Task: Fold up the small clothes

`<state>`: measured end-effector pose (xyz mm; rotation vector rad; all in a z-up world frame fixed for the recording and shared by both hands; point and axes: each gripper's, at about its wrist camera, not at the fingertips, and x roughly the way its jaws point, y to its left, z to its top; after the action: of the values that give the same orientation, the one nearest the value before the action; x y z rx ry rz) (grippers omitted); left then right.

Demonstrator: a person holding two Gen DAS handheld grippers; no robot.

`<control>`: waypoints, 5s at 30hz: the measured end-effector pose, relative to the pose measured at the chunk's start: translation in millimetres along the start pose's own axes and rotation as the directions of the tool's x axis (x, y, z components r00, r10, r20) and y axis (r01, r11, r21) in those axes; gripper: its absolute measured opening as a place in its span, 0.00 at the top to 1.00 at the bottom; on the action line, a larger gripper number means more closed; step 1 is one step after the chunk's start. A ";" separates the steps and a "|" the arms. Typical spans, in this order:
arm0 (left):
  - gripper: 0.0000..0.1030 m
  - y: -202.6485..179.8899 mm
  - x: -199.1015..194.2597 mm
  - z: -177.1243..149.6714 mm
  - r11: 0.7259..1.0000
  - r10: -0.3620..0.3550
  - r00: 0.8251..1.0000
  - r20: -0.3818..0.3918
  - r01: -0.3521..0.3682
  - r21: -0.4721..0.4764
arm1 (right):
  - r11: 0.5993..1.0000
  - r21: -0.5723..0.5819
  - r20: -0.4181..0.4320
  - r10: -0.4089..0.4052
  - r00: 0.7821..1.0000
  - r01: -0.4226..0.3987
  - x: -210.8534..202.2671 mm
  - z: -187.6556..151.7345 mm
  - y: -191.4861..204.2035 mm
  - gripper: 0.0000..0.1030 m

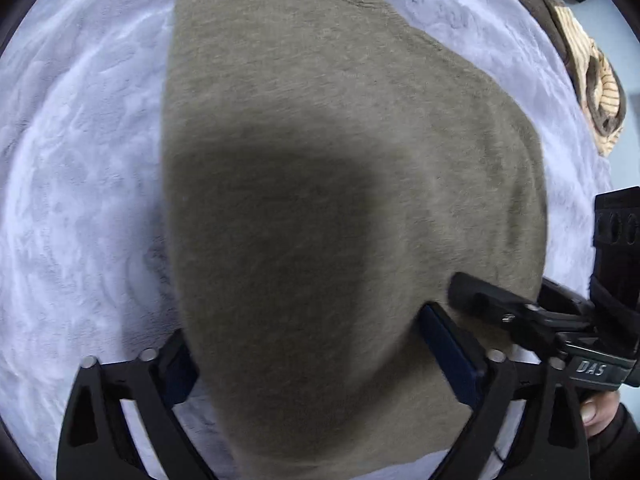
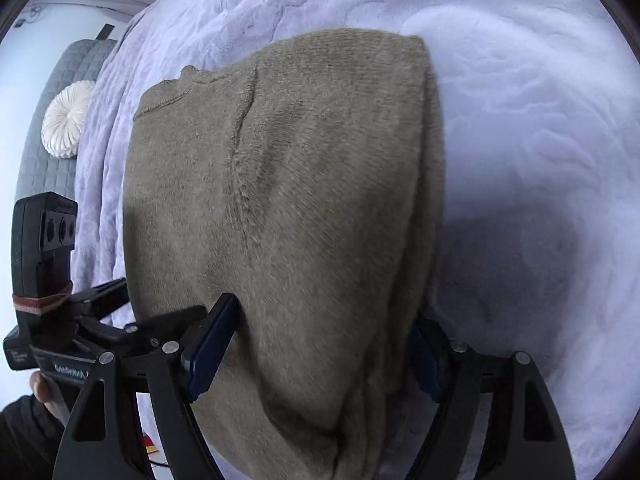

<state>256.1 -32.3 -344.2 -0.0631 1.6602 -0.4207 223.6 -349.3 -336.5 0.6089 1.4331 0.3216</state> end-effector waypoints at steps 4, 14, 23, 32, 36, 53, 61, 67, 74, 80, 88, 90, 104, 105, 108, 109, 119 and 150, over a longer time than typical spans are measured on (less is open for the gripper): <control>0.38 -9.4 -10.5 -3.4 0.999 0.016 0.999 0.028 -0.017 0.048 | 1.000 -0.014 0.008 -0.002 1.000 0.003 -9.2 -1.7 8.0 0.56; 0.51 -20.5 -42.7 -31.1 0.993 0.065 0.996 0.068 -0.071 0.097 | 0.997 -0.077 0.055 -0.021 0.998 0.025 -42.4 -16.8 51.8 0.61; 0.53 -25.7 -71.1 -68.9 0.990 0.069 0.991 0.111 -0.082 0.116 | 0.992 -0.112 0.075 -0.053 0.996 0.061 -66.7 -40.0 76.0 0.62; 0.53 -34.7 -96.4 -107.2 0.983 0.080 0.986 0.145 -0.102 0.155 | 0.986 -0.128 0.095 -0.091 0.991 0.102 -77.6 -71.4 105.7 0.62; 0.53 -37.3 -108.8 -123.2 0.980 0.076 0.985 0.156 -0.102 0.170 | 0.987 -0.118 0.099 -0.098 0.990 0.110 -85.6 -94.5 104.2 0.62; 0.01 46.6 -75.8 -120.6 0.994 -0.100 0.992 0.075 0.103 -0.035 | 0.987 -0.068 0.073 -0.142 0.987 0.147 -59.5 -124.3 62.9 0.64; 0.41 -5.2 -2.0 -110.9 0.990 -0.085 0.991 -0.101 0.096 0.102 | 0.984 -0.056 0.051 -0.166 0.985 0.168 -50.4 -120.4 44.2 0.64; 0.60 -26.1 -29.2 -114.6 0.984 -0.020 0.999 -0.042 0.027 0.174 | 0.979 -0.076 0.063 -0.186 0.980 0.191 -52.7 -121.2 54.8 0.64; 0.60 -36.0 -57.2 -130.6 0.976 0.024 1.000 0.012 -0.026 0.215 | 0.970 -0.144 0.083 -0.183 0.979 0.194 -61.1 -134.2 87.8 0.64; 0.60 -37.0 -79.5 -159.0 0.979 0.026 0.999 0.043 -0.034 0.200 | 0.965 -0.187 0.087 -0.172 0.981 0.186 -66.9 -156.2 106.1 0.64; 0.60 -48.8 -92.5 -192.0 0.981 0.033 0.998 0.058 -0.044 0.187 | 0.951 -0.246 0.084 -0.172 0.982 0.188 -67.4 -188.9 125.6 0.64; 0.60 -53.2 -86.1 -195.6 0.981 0.040 0.997 0.059 -0.050 0.189 | 0.950 -0.252 0.079 -0.171 0.982 0.186 -66.2 -197.2 127.4 0.64; 0.60 -85.8 -73.7 -197.1 0.975 0.071 0.995 0.063 -0.082 0.205 | 0.943 -0.276 0.068 -0.172 0.983 0.184 -63.8 -234.7 127.4 0.65; 0.60 -86.7 -74.7 -197.6 0.976 0.071 0.996 0.063 -0.082 0.204 | 0.943 -0.278 0.069 -0.172 0.983 0.184 -63.9 -236.0 127.4 0.64; 0.60 -91.8 -73.5 -199.6 0.975 0.072 0.995 0.062 -0.084 0.206 | 0.940 -0.287 0.068 -0.174 0.982 0.186 -64.4 -239.3 127.0 0.65; 0.60 -87.1 -75.9 -200.2 0.974 0.073 0.996 0.060 -0.084 0.208 | 0.939 -0.289 0.065 -0.174 0.983 0.185 -64.7 -238.9 126.3 0.65; 0.60 -92.5 -68.0 -200.4 0.973 0.084 0.996 0.030 -0.089 0.212 | 0.936 -0.305 0.035 -0.175 0.984 0.177 -60.2 -247.5 121.8 0.65; 0.20 -106.4 -111.2 -183.6 0.921 0.307 0.947 0.096 -0.321 0.222 | 0.913 -0.316 0.118 -0.233 0.965 0.259 -85.2 -285.8 108.1 0.39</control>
<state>72.4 -56.4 -192.5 0.3616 1.5172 -0.3621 -51.5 -252.7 -211.3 0.1628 1.3249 0.3242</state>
